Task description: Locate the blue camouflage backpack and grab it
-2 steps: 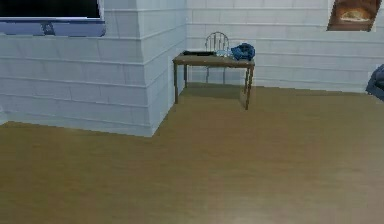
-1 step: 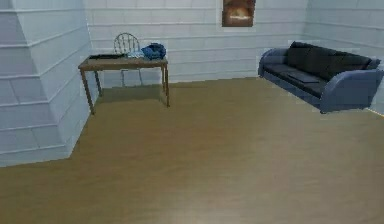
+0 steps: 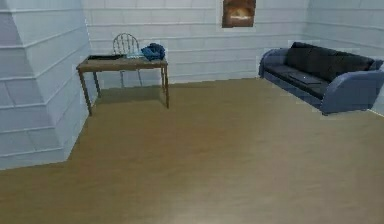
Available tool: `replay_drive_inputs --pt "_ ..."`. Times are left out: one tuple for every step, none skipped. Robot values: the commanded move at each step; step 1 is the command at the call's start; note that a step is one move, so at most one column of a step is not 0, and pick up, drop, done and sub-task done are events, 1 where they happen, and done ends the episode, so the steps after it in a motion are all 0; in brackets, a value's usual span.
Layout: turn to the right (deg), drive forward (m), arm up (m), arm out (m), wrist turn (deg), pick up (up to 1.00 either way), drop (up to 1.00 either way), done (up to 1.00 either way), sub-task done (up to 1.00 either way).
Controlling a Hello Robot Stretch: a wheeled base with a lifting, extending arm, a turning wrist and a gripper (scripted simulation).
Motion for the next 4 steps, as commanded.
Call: replay_drive_inputs --pt "-9.0 0.0 0.0 0.0 0.0 0.0 0.0 0.0 0.0" --pt "0.0 1.0 0.0 0.0 0.0 0.0 0.0 0.0 0.0" --pt "-3.0 0.0 0.0 0.0 0.0 0.0 0.0 0.0 0.0" --pt "0.0 1.0 0.0 0.0 0.0 0.0 0.0 0.0 0.0"
